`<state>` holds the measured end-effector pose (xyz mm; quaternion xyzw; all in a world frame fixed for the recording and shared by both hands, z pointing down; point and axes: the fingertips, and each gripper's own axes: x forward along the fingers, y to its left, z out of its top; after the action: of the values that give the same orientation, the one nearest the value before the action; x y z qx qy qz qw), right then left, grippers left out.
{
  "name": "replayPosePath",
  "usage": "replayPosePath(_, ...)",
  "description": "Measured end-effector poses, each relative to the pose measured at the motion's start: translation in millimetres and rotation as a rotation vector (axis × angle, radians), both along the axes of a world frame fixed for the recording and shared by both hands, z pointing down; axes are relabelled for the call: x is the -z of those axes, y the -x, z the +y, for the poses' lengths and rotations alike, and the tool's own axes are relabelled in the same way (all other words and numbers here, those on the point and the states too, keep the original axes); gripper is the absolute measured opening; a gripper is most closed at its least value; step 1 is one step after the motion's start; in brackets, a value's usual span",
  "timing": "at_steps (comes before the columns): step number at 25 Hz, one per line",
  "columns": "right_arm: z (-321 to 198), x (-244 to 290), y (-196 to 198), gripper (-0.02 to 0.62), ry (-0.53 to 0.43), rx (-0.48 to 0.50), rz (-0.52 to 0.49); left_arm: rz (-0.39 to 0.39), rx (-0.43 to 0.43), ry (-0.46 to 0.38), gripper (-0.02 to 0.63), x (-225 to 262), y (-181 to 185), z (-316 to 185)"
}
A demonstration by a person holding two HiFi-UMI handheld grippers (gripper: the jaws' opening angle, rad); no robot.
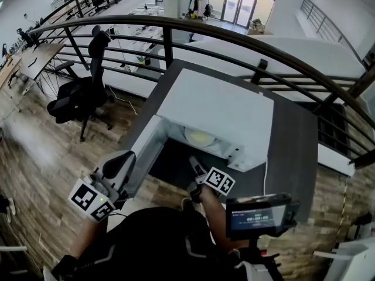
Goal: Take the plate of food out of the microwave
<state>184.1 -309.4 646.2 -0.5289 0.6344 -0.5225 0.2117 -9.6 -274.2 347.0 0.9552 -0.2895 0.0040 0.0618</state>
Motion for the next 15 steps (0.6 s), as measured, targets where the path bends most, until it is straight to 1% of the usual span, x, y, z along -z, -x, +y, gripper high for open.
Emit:
replayPosePath(7,-20,-26,-18,0.249,0.045,-0.106,-0.219,-0.017,0.056,-0.009,0.002,3,5,-8)
replayPosePath(10,-27,-42,-24,0.252,0.079,-0.141,-0.271,-0.031,0.073,-0.012,0.002,2,7,-10)
replayPosePath(11,-29,-45,-24,0.27,0.086,-0.148,-0.285,-0.034,0.078,-0.012,0.002,2,7,-10)
replayPosePath(12,-32,-48,-25,0.275,0.093,-0.152,-0.298,-0.036,0.084,-0.013,0.002,2,8,-11)
replayPosePath(15,-41,-57,-30,0.278,0.11,-0.169,-0.339,-0.048,0.103,-0.011,0.002,2,5,-14)
